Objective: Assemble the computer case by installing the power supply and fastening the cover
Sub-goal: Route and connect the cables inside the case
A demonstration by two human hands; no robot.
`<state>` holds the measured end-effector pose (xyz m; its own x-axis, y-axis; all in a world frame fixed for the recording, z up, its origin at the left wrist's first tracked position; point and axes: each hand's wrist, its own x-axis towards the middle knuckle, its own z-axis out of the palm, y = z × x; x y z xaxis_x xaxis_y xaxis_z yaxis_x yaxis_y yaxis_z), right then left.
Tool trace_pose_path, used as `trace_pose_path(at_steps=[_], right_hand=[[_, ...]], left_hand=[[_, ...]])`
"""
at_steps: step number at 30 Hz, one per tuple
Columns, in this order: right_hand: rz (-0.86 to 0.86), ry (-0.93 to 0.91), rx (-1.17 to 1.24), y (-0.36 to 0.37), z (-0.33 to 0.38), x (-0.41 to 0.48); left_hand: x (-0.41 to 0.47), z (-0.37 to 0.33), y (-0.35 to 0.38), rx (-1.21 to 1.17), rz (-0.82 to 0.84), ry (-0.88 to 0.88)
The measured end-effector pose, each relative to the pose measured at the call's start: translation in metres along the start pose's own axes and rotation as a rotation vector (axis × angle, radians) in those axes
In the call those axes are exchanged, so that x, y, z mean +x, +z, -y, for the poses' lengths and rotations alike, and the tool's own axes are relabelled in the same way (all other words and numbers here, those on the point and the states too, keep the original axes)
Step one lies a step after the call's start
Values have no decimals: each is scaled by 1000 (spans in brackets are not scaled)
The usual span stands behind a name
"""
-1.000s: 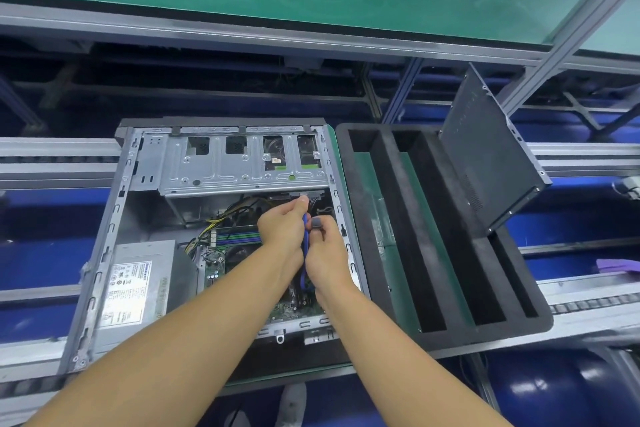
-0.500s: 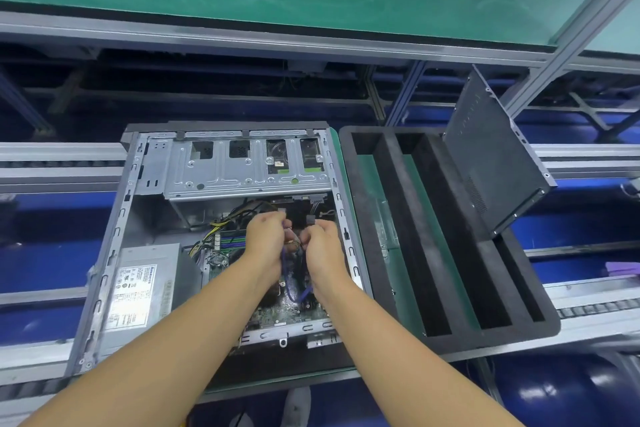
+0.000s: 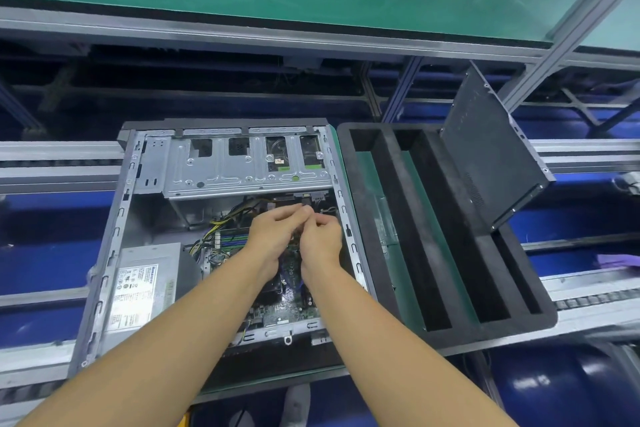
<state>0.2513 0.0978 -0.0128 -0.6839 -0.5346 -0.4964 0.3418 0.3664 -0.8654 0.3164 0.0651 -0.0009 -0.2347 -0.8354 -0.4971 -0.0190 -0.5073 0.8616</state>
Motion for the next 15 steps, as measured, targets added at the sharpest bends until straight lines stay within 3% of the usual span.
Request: trace_pose_path(at_steps=[15], right_hand=[[-21,1,-87,8,-8,10]], left_hand=[[5,-1,16,-72,-122,-3]])
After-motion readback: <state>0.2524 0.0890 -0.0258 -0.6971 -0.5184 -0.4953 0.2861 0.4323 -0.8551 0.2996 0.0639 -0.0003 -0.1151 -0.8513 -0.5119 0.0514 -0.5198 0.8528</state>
